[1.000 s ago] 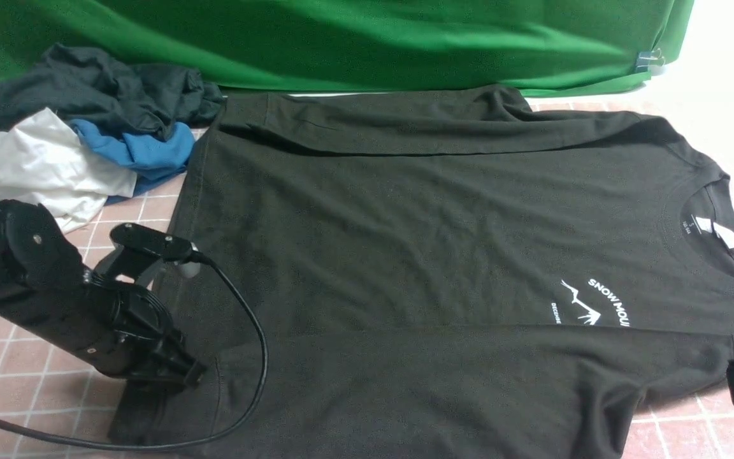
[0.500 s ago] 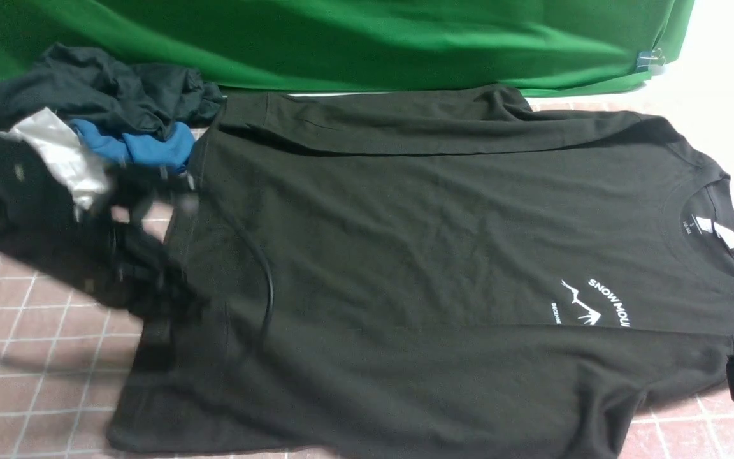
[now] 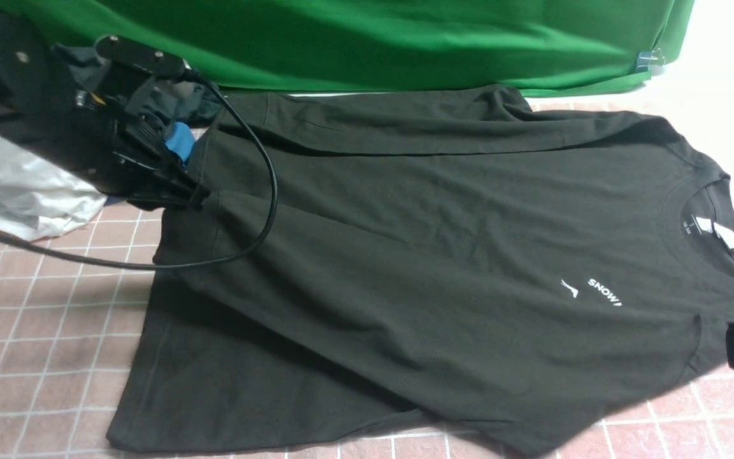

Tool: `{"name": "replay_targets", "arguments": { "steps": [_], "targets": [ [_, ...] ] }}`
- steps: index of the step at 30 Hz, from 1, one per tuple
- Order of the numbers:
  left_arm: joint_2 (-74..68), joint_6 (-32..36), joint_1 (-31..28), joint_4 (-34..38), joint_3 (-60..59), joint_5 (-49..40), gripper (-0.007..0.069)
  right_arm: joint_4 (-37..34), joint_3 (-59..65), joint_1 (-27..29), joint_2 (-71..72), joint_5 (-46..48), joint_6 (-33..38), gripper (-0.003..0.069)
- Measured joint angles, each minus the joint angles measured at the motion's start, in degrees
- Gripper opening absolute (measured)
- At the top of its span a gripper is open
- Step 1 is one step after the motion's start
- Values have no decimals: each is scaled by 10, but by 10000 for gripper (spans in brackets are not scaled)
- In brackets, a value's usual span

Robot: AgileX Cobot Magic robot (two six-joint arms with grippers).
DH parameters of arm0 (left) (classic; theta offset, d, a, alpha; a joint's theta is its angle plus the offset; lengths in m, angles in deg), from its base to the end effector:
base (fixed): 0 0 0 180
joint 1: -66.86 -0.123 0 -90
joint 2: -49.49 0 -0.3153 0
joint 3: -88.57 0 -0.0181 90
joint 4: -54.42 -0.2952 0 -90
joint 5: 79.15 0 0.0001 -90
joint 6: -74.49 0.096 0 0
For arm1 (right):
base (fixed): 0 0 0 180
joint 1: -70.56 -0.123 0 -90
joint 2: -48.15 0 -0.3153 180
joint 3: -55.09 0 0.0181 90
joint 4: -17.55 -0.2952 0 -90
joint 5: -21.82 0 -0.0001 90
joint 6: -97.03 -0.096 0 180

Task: Fold a long-sleeved shirt over a pink coffee tablecloth.
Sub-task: 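Fold the left side of the black T-shirt inward over its body, then grab the top left corner of the dark shirt with the left gripper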

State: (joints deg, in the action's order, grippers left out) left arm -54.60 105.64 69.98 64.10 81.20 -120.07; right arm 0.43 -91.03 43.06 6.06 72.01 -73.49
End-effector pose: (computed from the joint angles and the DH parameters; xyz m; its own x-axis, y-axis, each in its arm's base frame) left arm 0.4017 -0.0325 0.2534 -0.7637 0.4434 -0.4691 0.4525 0.8860 0.1007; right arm 0.1006 0.0768 0.3699 -0.5250 -0.2412 -0.8162 -0.5992 0.7858 0.1532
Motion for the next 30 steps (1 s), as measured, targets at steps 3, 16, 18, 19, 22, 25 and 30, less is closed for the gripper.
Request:
{"name": "replay_targets", "arguments": {
  "steps": [3,16,18,19,22,25,30],
  "targets": [
    [-33,-2,0,-7,17,12,31,0,0,0,0,-1,0,240],
    [-143,-90,0,-63,91,16,348,41,0,0,-9,-46,-109,245],
    [-137,-106,0,-63,100,4,460,80,0,0,-24,-47,-139,271],
    [-132,-103,0,-61,101,1,498,94,-1,0,-31,-47,-149,290],
    [-113,-56,1,-47,104,20,537,138,-15,0,-52,-42,-169,350],
    [-101,22,8,-41,109,90,492,166,-49,0,-78,-30,-175,395],
    [-142,128,22,-41,155,150,359,179,-89,0,-110,-26,-165,405]
  ]
}}
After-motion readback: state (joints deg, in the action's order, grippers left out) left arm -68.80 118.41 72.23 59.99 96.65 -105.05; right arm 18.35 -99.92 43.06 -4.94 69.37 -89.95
